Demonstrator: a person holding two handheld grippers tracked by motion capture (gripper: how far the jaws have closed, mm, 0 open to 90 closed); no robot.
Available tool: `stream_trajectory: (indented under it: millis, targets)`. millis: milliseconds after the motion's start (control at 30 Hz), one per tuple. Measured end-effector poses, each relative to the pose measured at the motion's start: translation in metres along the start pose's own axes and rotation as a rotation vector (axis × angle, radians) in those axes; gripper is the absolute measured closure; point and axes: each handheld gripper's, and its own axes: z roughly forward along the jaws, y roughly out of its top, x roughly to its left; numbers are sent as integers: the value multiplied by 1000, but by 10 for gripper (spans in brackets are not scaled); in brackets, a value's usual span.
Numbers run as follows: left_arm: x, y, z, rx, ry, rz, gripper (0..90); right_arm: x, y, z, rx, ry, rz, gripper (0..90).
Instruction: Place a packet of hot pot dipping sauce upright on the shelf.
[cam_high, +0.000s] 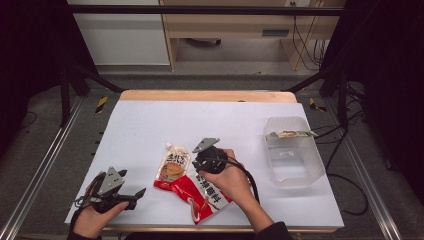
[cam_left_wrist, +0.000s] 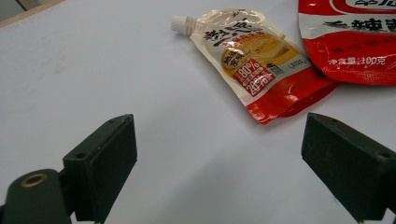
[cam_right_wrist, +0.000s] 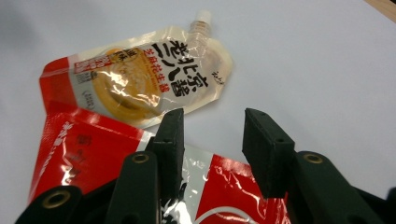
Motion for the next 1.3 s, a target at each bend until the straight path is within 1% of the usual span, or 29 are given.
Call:
stream_trajectory:
  millis: [67, 100, 167, 233, 267, 300, 333, 367, 400, 500, 533, 567, 600, 633, 733, 800, 867, 900, 1000, 1100, 1167, 1200, 1300]
  targets:
    - [0, 0, 0, 2, 3, 1, 102, -1, 2, 1, 5, 0, -6, 615]
    - [0, 0, 0, 4, 3, 4, 102, -4, 8, 5, 16, -4, -4, 636]
    - [0, 0, 0, 3, 4, 3, 103, -6, 14, 7, 28, -9, -18, 647]
    - [0, 0, 1, 3, 1, 4, 103, -7, 16, 9, 30, -12, -18, 653]
    - [0, 0, 1, 4, 1, 6, 103, -8, 19, 11, 42, -15, -20, 657]
    - [-1, 0, 1, 5, 2, 8, 103, -9, 22, 16, 45, -14, -27, 666]
    - [-1, 0, 1, 5, 1, 8, 103, -9, 22, 16, 45, -14, -27, 666]
    - [-1, 0, 1, 5, 0, 8, 103, -12, 25, 25, 50, -1, -14, 674]
    - [-1, 0, 1, 5, 0, 8, 103, -12, 25, 25, 50, -1, -14, 678]
    - [0, 0, 1, 5, -1, 7, 103, -12, 28, 39, 58, 3, -1, 680]
    - [1, 0, 0, 11, -1, 14, 103, -12, 29, 46, 59, -7, 5, 682]
    - [0, -1, 1, 2, 0, 3, 102, -12, 30, 50, 64, -6, 11, 682]
    - [0, -1, 1, 3, -1, 5, 102, -12, 30, 50, 64, -6, 11, 682]
    - [0, -1, 1, 4, 0, 6, 102, -12, 30, 58, 65, 1, 17, 676]
    - [0, -1, 1, 4, -6, 7, 103, -11, 31, 68, 73, 4, 31, 661]
    - [0, -1, 1, 5, -6, 9, 102, -11, 31, 71, 74, 7, 32, 656]
    - [-1, 0, 1, 6, -7, 11, 102, -11, 32, 77, 77, 9, 47, 635]
    - [-1, 0, 2, 6, -8, 11, 102, -11, 32, 77, 77, 9, 47, 635]
    - [0, 0, 2, 7, -8, 12, 102, -13, 32, 84, 79, 18, 69, 616]
    - [0, 0, 2, 7, -8, 12, 102, -14, 31, 87, 81, 26, 80, 610]
    - [0, 0, 2, 6, -9, 12, 102, -14, 31, 88, 93, 26, 84, 601]
    - [0, 0, 2, 7, -8, 13, 102, -14, 30, 90, 90, 34, 89, 591]
    - [0, 0, 2, 7, -8, 13, 102, -13, 30, 91, 98, 38, 90, 584]
